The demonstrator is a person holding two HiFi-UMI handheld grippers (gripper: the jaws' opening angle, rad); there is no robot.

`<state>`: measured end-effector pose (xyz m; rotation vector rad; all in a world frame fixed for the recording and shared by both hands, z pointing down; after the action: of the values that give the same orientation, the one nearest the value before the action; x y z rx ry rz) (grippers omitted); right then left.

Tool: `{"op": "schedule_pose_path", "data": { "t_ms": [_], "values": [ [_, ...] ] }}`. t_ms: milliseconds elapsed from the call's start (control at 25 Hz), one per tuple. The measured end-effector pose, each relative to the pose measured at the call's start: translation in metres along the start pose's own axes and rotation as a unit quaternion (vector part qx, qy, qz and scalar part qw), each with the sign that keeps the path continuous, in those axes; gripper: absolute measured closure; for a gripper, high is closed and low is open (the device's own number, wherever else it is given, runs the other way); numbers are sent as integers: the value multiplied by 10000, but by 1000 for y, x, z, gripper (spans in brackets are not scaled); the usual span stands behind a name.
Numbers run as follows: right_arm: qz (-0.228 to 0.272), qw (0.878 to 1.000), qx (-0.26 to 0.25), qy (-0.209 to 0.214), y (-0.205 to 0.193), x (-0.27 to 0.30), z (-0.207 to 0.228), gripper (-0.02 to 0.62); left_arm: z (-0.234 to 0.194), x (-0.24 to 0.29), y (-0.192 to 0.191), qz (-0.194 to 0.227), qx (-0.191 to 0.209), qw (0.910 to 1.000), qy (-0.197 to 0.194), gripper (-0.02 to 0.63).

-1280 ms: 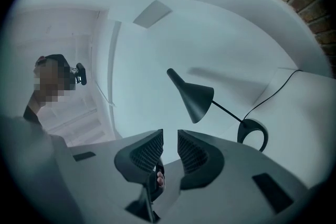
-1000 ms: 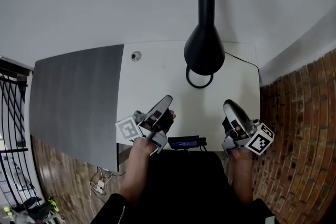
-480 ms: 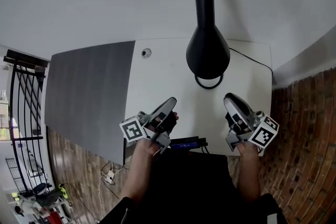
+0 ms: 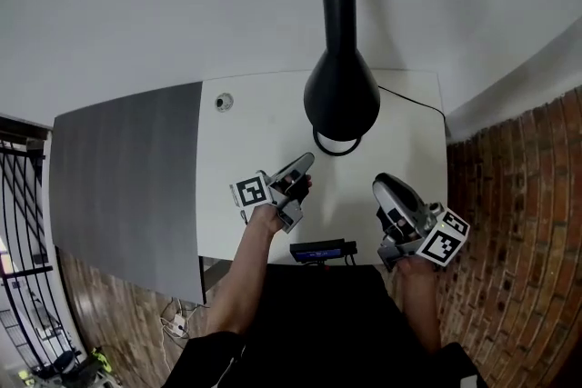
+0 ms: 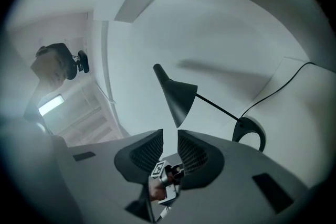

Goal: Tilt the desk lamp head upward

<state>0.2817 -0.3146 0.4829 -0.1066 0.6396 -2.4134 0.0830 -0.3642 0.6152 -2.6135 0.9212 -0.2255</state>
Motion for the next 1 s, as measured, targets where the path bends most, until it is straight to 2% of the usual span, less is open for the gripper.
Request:
{"op": "schedule_pose_path", "data": {
  "t_ms": [200,440,600,840,1000],
  "values": [
    [2,9992,-159,-373,-10,-9,-13,505,-61,32,-10,128,-862,9960,196,591],
    [132,9966,-275,-764,-14,-29,-18,505,-98,55,-23,-25,-1306,9897,586,592],
    [159,9957,-279,-868,-15,-33,-19,505,-109,55,-28,-94,-1296,9880,838,592],
    [-21,9960,-350,-816,-16,-20,-22,505,-112,59,-24,68,-1273,9882,850,592],
    [-147,9961,-394,-777,-14,-10,-20,505,-115,62,-23,113,-1315,9846,1144,592]
  ]
}}
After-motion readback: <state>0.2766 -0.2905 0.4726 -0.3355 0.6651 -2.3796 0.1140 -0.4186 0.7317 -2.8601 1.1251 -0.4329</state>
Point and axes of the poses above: the fingertips, and each gripper's own axes: x forward along the fingers, z to its right, y out of its top, the point moved 4 cm from there along -x, backward along the fingers, and after that the axes turned 6 degrees about x, right-handed, at the moved point
